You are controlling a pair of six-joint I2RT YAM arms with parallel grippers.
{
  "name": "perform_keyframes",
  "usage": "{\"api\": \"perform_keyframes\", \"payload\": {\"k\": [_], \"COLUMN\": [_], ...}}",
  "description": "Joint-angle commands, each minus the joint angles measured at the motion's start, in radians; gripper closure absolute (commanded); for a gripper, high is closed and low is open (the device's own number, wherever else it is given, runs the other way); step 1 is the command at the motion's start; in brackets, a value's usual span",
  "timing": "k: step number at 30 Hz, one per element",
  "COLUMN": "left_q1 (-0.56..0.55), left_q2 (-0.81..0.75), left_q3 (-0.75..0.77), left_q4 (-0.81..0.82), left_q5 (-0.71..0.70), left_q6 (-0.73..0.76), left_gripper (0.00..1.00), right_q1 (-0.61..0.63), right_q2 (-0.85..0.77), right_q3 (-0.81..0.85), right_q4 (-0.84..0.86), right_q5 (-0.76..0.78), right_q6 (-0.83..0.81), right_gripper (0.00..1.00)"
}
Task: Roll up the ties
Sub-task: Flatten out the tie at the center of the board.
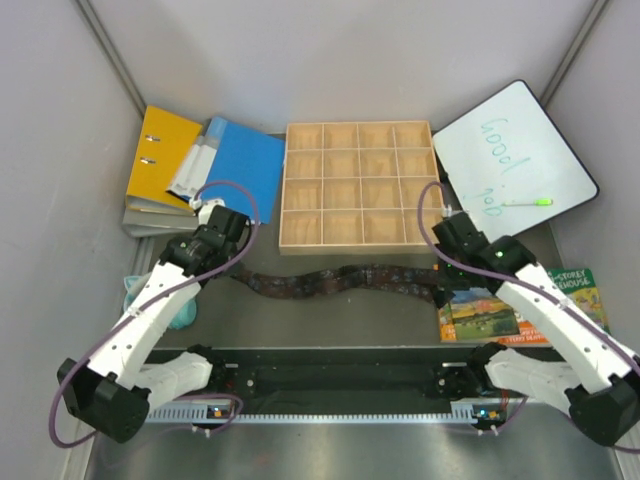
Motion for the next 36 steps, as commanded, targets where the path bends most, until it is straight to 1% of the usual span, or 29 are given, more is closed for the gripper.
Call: {"api": "perform_keyframes", "payload": {"k": [1, 2, 3, 6, 7, 10, 12, 14, 17, 18, 22, 26, 29, 30, 31, 32, 33, 34, 35, 36], "left_q1": [0.073, 0.078, 0.079, 0.081, 0.083, 0.083, 0.083, 0.083, 0.083, 0.083, 0.083, 0.083, 0.083, 0.083, 0.083, 0.083, 0.083, 0.083, 0.083, 0.083], "left_q2": [-0.001, 0.004, 0.005, 0.016, 0.021, 0.031, 0.044, 0.053, 0.058, 0.059, 0.061, 0.073, 0.079, 0.079, 0.081, 0.081, 0.082, 0.084, 0.090, 0.090], "left_q3": [0.033, 0.031, 0.031, 0.028, 0.027, 0.014, 0.010, 0.007, 0.011, 0.011, -0.004, -0.045, -0.062, -0.065, -0.067, -0.068, -0.068, -0.068, -0.067, -0.067], "left_q4": [-0.009, -0.008, -0.006, -0.003, -0.001, 0.003, 0.003, 0.003, 0.003, 0.003, 0.012, 0.022, 0.023, 0.023, 0.025, 0.029, 0.032, 0.034, 0.038, 0.037], "left_q5": [0.067, 0.074, 0.084, 0.101, 0.110, 0.143, 0.168, 0.203, 0.238, 0.263, 0.343, 0.403, 0.418, 0.420, 0.430, 0.439, 0.447, 0.447, 0.485, 0.490], "left_q6": [0.085, 0.088, 0.088, 0.091, 0.090, 0.090, 0.093, 0.094, 0.097, 0.097, 0.099, 0.102, 0.111, 0.113, 0.116, 0.116, 0.117, 0.114, 0.114, 0.114], "left_gripper": [1.00, 1.00, 1.00, 1.00, 1.00, 1.00, 1.00, 1.00, 1.00, 1.00, 1.00, 0.99, 0.99, 0.99, 0.99, 0.99, 0.98, 0.98, 0.98, 0.98], "right_q1": [-0.085, -0.102, -0.149, -0.236, -0.250, -0.299, -0.329, -0.385, -0.396, -0.398, -0.404, -0.416, -0.480, -0.537, -0.566, -0.583, -0.662, -0.689, -0.704, -0.717], "right_q2": [-0.115, -0.133, -0.154, -0.156, -0.152, -0.133, -0.135, -0.133, -0.122, -0.118, -0.070, 0.019, 0.101, 0.146, 0.164, 0.184, 0.203, 0.239, 0.244, 0.247], "right_q3": [0.010, 0.019, 0.025, 0.065, 0.079, 0.143, 0.196, 0.257, 0.315, 0.321, 0.309, 0.285, 0.286, 0.295, 0.306, 0.309, 0.315, 0.332, 0.334, 0.334], "right_q4": [-0.001, -0.005, -0.021, -0.054, -0.091, -0.180, -0.208, -0.252, -0.301, -0.303, -0.291, -0.252, -0.211, -0.203, -0.177, -0.160, -0.150, -0.136, -0.121, -0.102], "right_q5": [-0.025, -0.030, -0.040, -0.125, -0.146, -0.142, -0.152, -0.172, -0.101, -0.091, 0.025, 0.050, 0.071, 0.065, 0.058, 0.058, 0.093, 0.123, 0.140, 0.151], "right_q6": [0.005, 0.004, 0.003, -0.026, -0.034, -0.049, -0.071, -0.104, -0.092, -0.092, -0.086, -0.068, -0.069, -0.065, -0.062, -0.060, -0.037, -0.013, -0.003, 0.003], "right_gripper": [1.00, 1.00, 1.00, 1.00, 1.00, 1.00, 1.00, 1.00, 1.00, 1.00, 1.00, 1.00, 1.00, 1.00, 1.00, 0.97, 0.45, 0.14, 0.01, 0.01]}}
